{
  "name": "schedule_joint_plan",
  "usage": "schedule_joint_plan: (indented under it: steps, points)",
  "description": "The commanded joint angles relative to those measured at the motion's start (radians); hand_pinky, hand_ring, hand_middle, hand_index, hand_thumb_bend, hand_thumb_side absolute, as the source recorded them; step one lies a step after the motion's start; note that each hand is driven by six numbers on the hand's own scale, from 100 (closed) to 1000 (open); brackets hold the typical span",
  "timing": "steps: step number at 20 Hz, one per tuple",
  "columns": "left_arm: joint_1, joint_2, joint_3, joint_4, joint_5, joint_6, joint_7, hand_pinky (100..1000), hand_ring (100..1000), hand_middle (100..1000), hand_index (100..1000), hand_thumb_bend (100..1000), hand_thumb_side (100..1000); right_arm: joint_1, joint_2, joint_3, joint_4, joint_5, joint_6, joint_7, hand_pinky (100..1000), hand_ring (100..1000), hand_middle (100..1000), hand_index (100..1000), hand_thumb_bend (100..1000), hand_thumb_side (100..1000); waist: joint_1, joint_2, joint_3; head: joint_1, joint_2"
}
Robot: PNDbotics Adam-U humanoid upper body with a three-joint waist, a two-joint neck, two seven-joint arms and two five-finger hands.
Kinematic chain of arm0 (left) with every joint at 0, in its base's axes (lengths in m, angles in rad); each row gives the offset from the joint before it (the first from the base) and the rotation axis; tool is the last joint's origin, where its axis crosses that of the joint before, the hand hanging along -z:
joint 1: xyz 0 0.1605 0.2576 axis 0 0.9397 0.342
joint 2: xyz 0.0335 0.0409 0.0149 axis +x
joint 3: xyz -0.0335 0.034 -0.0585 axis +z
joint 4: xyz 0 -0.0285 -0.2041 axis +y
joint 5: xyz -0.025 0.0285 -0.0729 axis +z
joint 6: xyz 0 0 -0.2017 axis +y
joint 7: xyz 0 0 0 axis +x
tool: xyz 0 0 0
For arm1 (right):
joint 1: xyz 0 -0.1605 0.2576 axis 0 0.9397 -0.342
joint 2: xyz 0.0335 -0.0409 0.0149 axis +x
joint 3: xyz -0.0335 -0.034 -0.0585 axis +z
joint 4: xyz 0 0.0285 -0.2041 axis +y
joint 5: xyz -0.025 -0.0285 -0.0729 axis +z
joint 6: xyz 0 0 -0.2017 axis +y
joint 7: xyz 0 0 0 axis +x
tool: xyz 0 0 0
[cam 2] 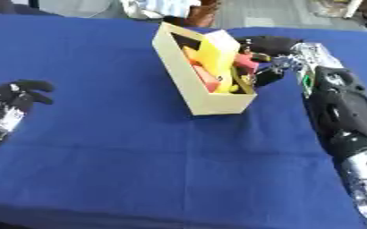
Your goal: Pick up objects on the table and place them in the box.
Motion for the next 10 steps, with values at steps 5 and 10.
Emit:
schedule_joint_plan:
  steps: [5, 10]
  points:
    - [-0.002, 0.009, 0.011, -0.008, 0.000, -0.002, 0.002, 847, 713, 748, 844, 100, 815, -0.033, -0.044, -0.023, -0.004, -0.132, 0.000, 0.022, 884, 962, 991, 1000, 100, 203, -0.005, -0.013, -0.002, 0.004, 0.005]
    - [-0.001, 0.009, 0.012, -0.008, 0.001, -0.002, 0.001, 848, 713, 748, 844, 100, 814, -0.037, -0.055, -0.028, -0.013, -0.225, 0.025, 0.053, 878, 955, 987, 1000, 100, 208, -0.006, -0.015, -0.004, 0.004, 0.005]
